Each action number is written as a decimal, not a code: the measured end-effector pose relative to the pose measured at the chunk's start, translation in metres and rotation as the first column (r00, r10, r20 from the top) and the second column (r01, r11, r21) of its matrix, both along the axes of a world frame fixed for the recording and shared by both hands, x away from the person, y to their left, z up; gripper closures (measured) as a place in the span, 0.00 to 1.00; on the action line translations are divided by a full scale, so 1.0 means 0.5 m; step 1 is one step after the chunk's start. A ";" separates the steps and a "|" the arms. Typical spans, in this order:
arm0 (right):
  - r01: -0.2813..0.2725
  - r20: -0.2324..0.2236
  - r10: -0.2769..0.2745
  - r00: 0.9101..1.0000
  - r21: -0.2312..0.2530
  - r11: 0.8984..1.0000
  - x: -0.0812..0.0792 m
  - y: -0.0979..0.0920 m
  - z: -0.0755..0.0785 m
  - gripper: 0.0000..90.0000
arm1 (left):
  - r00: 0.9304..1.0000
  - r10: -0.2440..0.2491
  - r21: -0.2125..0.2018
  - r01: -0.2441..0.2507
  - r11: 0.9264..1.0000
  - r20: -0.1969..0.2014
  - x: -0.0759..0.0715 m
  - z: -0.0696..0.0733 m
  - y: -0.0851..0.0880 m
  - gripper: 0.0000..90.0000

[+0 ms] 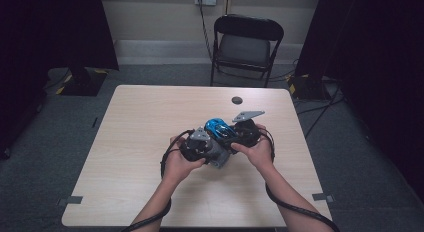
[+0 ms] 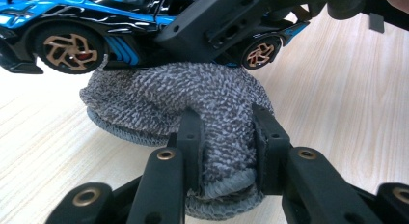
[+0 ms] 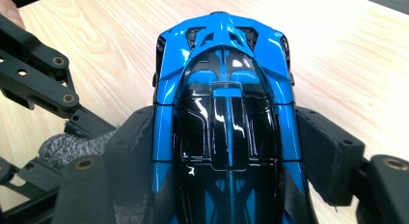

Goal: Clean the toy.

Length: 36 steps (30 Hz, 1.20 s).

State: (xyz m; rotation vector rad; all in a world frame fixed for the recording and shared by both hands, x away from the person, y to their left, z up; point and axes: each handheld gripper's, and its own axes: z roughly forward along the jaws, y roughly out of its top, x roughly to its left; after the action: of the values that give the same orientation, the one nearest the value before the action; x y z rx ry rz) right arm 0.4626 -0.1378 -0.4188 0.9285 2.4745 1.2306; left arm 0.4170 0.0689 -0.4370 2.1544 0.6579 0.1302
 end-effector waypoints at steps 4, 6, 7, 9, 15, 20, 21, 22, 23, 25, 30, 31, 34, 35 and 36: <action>0.004 -0.004 -0.004 1.000 0.003 1.000 0.003 0.001 0.000 0.31 | 1.000 -0.013 0.000 0.013 1.000 0.001 -0.002 -0.001 -0.006 0.77; 0.005 -0.004 -0.005 1.000 0.003 1.000 0.004 0.002 0.001 0.31 | 1.000 -0.015 0.005 0.015 1.000 0.002 -0.004 -0.001 -0.010 0.77; 0.005 -0.003 -0.005 1.000 0.004 1.000 0.005 0.002 0.001 0.31 | 1.000 -0.018 0.002 0.018 1.000 0.001 -0.005 -0.001 -0.011 0.77; 0.006 -0.006 -0.006 1.000 0.009 1.000 0.007 0.002 0.002 0.31 | 1.000 -0.024 0.008 0.024 1.000 0.003 -0.007 -0.001 -0.016 0.77; 0.006 -0.007 -0.006 1.000 0.009 1.000 0.012 0.004 0.000 0.31 | 0.999 -0.047 0.011 0.047 0.999 0.004 -0.013 -0.007 -0.030 0.77; 0.005 -0.006 -0.005 1.000 0.012 1.000 0.014 0.006 0.000 0.31 | 0.998 -0.063 0.008 0.063 0.998 -0.004 -0.019 -0.010 -0.040 0.77; 0.005 -0.005 -0.004 1.000 0.013 1.000 0.014 0.006 0.000 0.31 | 0.997 -0.072 0.010 0.072 0.997 -0.003 -0.020 -0.011 -0.044 0.77; 0.007 -0.004 -0.007 1.000 0.010 1.000 0.015 0.006 0.001 0.31 | 0.997 -0.072 0.007 0.072 0.997 -0.004 -0.021 -0.011 -0.045 0.77; 0.006 -0.004 -0.006 1.000 0.012 1.000 0.015 0.006 0.001 0.31 | 0.997 -0.076 0.005 0.076 0.997 -0.003 -0.023 -0.012 -0.047 0.77; 0.008 -0.005 -0.008 1.000 0.014 1.000 0.016 0.006 0.001 0.31 | 0.997 -0.079 0.005 0.079 0.997 -0.003 -0.026 -0.014 -0.052 0.77; 0.007 -0.009 -0.007 1.000 0.014 1.000 0.018 0.006 -0.001 0.31 | 0.996 -0.091 -0.001 0.091 0.996 -0.002 -0.032 -0.018 -0.061 0.77; 0.007 -0.009 -0.007 1.000 0.013 1.000 0.018 0.006 -0.001 0.31 | 0.996 -0.092 -0.001 0.092 0.996 -0.002 -0.032 -0.018 -0.062 0.77; 0.006 -0.009 -0.006 1.000 0.014 1.000 0.019 0.004 -0.002 0.31 | 0.995 -0.101 -0.002 0.101 0.995 0.000 -0.036 -0.021 -0.064 0.77; 0.007 -0.010 -0.007 1.000 0.015 1.000 0.019 0.003 -0.003 0.31 | 0.994 -0.106 0.002 0.106 0.994 0.000 -0.037 -0.022 -0.065 0.77; 0.010 -0.010 -0.010 1.000 0.016 1.000 0.020 0.003 -0.004 0.31 | 0.994 -0.111 0.002 0.111 0.994 -0.002 -0.038 -0.023 -0.067 0.77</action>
State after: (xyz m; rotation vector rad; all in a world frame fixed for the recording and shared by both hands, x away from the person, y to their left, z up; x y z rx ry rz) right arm 0.4727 -0.1365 -0.4208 0.9523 2.4687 1.2471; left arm 0.3979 0.0355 -0.4485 2.1882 0.5384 0.0694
